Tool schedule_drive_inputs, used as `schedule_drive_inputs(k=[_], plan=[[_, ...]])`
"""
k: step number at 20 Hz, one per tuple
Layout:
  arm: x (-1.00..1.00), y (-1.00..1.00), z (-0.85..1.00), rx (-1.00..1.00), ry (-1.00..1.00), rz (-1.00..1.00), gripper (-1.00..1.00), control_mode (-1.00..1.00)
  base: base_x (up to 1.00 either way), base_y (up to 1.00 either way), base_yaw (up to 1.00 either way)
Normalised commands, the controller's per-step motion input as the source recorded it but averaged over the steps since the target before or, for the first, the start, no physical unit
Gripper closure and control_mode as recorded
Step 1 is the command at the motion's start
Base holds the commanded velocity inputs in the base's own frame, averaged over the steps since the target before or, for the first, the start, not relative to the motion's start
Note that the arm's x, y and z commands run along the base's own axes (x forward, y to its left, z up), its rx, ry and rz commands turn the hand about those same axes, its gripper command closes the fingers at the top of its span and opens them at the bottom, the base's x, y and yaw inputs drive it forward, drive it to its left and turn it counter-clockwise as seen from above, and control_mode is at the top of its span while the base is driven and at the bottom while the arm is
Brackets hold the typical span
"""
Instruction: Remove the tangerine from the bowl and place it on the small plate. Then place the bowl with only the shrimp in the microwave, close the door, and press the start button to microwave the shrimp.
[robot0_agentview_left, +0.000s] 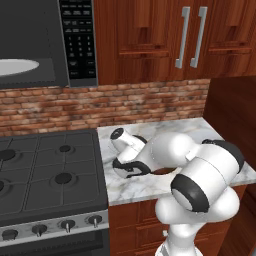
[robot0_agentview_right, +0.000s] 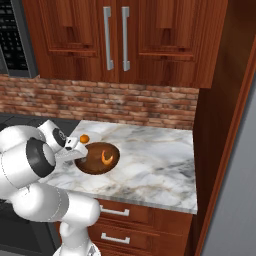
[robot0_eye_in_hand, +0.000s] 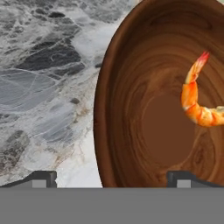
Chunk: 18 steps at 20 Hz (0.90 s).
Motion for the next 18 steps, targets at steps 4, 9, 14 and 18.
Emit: schedule_drive_inputs(k=[4,9,14,18], plan=[[0.02,-0.19,-0.11,0.00,0.00,0.00,1.00,-1.00,0.00,0.00,0.00],[0.00,-0.22,-0.13,0.00,0.00,0.00,1.00,-1.00,0.00,0.00,0.00],[0.00,-0.24,-0.11,0.00,0.00,0.00,1.00,-1.00,0.00,0.00,0.00],[0.00,-0.10,-0.01,0.00,0.00,0.00,1.00,-1.00,0.00,0.00,0.00]])
